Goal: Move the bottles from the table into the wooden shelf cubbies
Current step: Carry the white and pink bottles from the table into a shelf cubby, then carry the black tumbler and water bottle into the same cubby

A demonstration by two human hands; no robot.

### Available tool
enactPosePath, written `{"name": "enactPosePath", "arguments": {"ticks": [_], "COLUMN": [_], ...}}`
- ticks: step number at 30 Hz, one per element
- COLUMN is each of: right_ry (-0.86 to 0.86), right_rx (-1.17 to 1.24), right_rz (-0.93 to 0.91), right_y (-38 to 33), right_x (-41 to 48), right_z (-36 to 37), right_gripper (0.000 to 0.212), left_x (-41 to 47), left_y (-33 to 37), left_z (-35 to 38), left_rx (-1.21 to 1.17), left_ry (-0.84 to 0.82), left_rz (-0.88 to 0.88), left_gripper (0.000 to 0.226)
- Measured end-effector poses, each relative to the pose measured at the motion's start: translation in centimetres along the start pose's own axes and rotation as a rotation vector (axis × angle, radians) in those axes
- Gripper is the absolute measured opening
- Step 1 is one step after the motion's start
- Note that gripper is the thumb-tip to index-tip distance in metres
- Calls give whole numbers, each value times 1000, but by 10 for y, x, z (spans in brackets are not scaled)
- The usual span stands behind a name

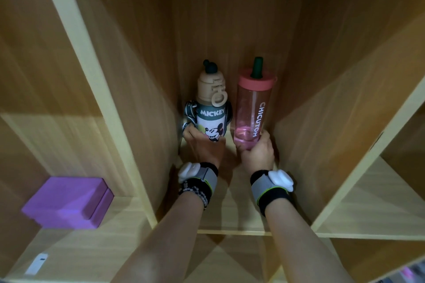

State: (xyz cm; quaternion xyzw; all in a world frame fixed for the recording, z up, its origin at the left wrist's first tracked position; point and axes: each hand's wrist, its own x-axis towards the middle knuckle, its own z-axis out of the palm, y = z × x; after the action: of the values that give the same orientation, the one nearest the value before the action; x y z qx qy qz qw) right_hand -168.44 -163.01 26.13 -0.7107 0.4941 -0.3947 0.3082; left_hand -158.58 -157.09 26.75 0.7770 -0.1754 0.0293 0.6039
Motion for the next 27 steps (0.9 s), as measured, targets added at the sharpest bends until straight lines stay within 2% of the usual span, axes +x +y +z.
{"name": "enactPosePath", "arguments": {"ticks": [9, 12, 17, 21, 27], "right_ry": [38, 30, -29, -106, -203], "right_rx": [-165, -195, -278, -359, -415], "right_rz": [14, 24, 8, -52, -182], "right_y": [-9, -11, -12, -12, -4], "right_x": [-13, -22, -44, -64, -105], "right_z": [1, -1, -13, -30, -51], "right_gripper": [82, 87, 83, 75, 81], "left_x": [-9, -19, -33, -54, -95], "left_y": [-1, -1, -5, -5, -8], "left_z": [-7, -16, -25, -45, -85], "left_rx": [175, 177, 131, 180, 366], "left_ry": [58, 5, -123, -218, -331], "left_rz": [98, 77, 28, 27, 114], "left_gripper": [103, 105, 113, 111, 96]}}
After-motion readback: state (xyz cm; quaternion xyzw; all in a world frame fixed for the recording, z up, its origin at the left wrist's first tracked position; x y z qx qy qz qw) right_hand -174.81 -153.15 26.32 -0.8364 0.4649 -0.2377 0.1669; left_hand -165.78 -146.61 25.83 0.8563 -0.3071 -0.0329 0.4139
